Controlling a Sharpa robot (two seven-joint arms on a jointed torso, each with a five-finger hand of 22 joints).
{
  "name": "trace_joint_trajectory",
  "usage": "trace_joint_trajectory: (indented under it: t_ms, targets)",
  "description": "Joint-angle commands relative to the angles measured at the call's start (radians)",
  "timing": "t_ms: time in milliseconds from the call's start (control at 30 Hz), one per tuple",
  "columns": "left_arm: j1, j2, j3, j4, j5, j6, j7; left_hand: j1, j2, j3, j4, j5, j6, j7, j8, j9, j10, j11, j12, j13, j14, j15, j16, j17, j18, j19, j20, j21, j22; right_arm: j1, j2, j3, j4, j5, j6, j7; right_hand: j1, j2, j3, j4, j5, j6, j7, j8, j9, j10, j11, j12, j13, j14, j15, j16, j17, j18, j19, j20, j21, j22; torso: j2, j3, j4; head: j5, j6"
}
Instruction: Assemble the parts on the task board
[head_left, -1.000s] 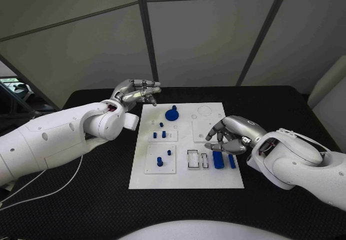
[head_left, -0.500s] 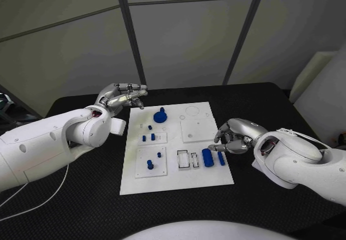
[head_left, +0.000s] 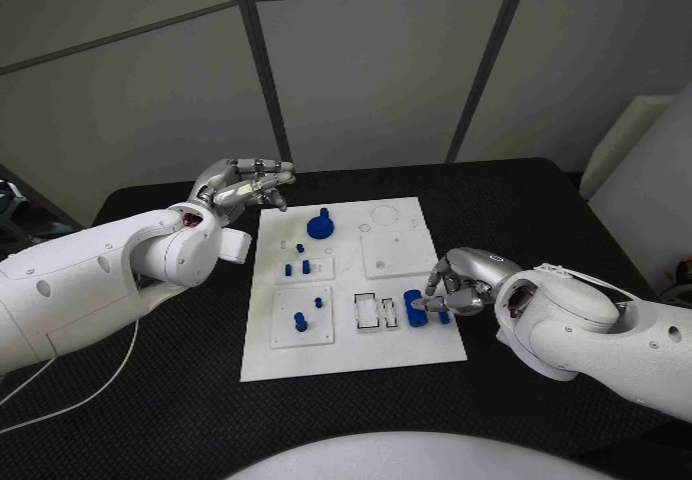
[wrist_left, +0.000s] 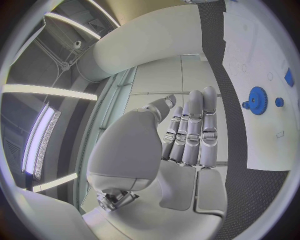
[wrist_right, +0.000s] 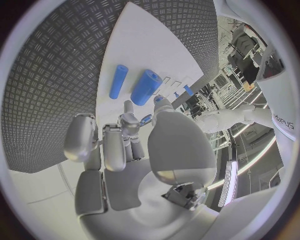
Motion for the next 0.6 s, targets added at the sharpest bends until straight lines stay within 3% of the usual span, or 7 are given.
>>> trace_joint_trajectory:
  t_ms: [33,133,333,600]
  targets:
    - [0.001,-0.002,0.001,0.003,0.001,0.011,0.004,-0.004,0.004,-0.006,-0.001,0.001,-0.007,0.002,0.005,0.001,-0.008,0.001,0.005,0.000,-0.007,0.001,-0.004,-0.001,-0.020,-0.006,0.002,-0.005,-0.001,-0.006,0.012,0.000,-0.006,-0.029,0.031,-0.019,-0.007,0.001,-0.005,-0.001,-0.005,-0.005,-0.001,0.003,0.001,-0.006,0.000,0.004,0.001,0.053,0.002,0.005,-0.001,-0.019,0.001,0.003,0.005,0.001,0.001,0.0004,-0.0006,0.002,-0.003]
    - [0.001,-0.002,0.001,0.003,0.001,0.012,0.004,-0.004,0.004,-0.006,-0.001,0.001,-0.007,0.002,0.005,0.001,-0.008,0.001,0.005,0.000,-0.007,0.001,-0.004,-0.001,-0.020,-0.006,0.002,-0.005,-0.001,-0.010,0.024,0.000,-0.011,-0.031,0.031,-0.019,-0.010,0.005,-0.009,-0.001,-0.005,-0.007,-0.001,0.008,0.004,-0.005,0.000,0.006,0.006,0.053,0.002,0.004,-0.001,-0.019,0.001,0.004,0.005,0.001,0.001,-0.0012,0.0005,-0.002,-0.006]
    - [0.001,-0.001,0.001,0.002,0.001,0.012,0.004,-0.005,0.005,-0.006,-0.001,0.001,-0.007,0.002,0.005,0.001,-0.008,0.001,0.005,0.000,-0.007,0.001,-0.004,-0.002,-0.019,-0.006,0.002,-0.006,-0.002,-0.022,0.043,0.000,-0.021,-0.032,0.037,-0.019,-0.009,0.010,-0.013,-0.002,-0.003,-0.008,-0.002,0.017,0.009,0.000,-0.001,0.015,0.018,0.054,0.002,0.007,0.004,-0.020,0.003,0.004,0.009,0.007,0.001,-0.0002,0.0009,0.000,-0.007]
    - [0.001,-0.001,0.001,0.001,0.001,0.013,0.004,-0.005,0.005,-0.006,0.000,0.001,-0.007,0.002,0.006,0.001,-0.008,0.001,0.006,0.000,-0.007,0.001,-0.004,-0.002,-0.019,-0.006,0.002,-0.006,-0.002,-0.040,0.059,0.000,-0.042,-0.039,0.082,-0.022,-0.002,0.020,-0.017,-0.003,0.004,-0.008,-0.004,0.032,0.018,-0.004,-0.003,0.013,0.019,0.055,0.001,0.008,0.006,-0.019,0.001,0.004,0.008,0.006,0.000,-0.0011,-0.0002,0.004,-0.010]
